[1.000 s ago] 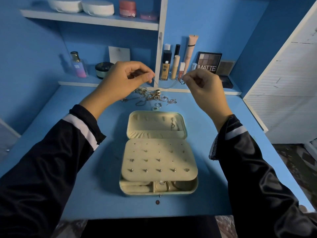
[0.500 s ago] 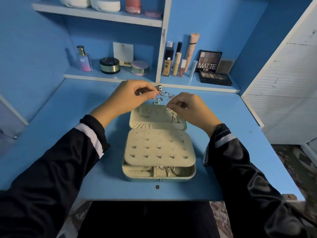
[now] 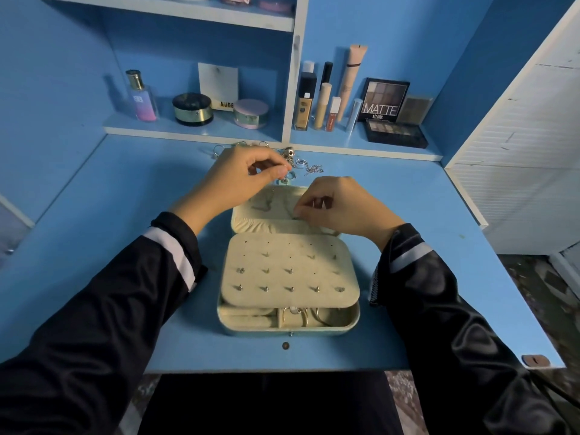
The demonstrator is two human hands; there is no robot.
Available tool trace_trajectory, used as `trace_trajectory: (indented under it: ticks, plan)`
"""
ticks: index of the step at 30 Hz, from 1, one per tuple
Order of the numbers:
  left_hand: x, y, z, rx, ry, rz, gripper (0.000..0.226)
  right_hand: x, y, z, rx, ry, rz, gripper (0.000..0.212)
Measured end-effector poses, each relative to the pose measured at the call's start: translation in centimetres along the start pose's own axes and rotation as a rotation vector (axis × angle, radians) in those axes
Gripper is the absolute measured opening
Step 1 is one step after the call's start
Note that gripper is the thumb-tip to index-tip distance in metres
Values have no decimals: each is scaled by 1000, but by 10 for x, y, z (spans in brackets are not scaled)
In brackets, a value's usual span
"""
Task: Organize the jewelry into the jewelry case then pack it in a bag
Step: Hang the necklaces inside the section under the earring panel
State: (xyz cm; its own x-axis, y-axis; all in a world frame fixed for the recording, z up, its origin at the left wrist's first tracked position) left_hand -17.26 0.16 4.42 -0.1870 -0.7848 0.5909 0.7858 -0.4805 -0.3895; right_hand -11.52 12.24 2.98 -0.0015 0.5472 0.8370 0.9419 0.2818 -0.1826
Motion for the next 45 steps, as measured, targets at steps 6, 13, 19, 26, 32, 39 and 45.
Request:
trace_trajectory:
  ticks: [6, 13, 19, 26, 32, 39, 45]
  plan:
    - [7, 3, 1, -35, -5, 92, 15, 15, -16, 9, -74, -90, 144, 6]
    - [12, 3, -3, -71, -86, 106, 22, 15, -34, 6, -84, -249, 212, 7]
    - [15, 4, -4, -80, -63, 120, 26, 9, -42, 4, -74, -283, 229, 4]
    - [13, 5, -9, -46, -52, 101, 25, 4, -42, 11, -78, -319, 229, 2]
    - [9, 7, -11, -27, -90, 57, 17, 15, -34, 20, -84, -260, 245, 2]
    - [1, 8, -10, -31, -87, 13, 8, 15, -32, 21, -80, -438, 195, 2]
    - [2, 9, -5, -19, 34, 47, 9, 17, -25, 24, -103, -477, 158, 5]
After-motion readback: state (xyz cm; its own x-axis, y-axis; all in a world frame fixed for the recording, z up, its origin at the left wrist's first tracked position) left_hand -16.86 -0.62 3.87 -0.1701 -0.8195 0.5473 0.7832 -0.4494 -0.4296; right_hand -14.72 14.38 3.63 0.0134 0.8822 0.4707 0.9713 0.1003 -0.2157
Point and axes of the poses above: each hand's wrist, its own y-axis away from the middle knuckle, its own x-axis out of the back of the hand, z = x × y, the point moved 10 cm from there along -y, towards the middle knuckle, and after that the axes turned 2 degrees about z, right-handed, at the moved point
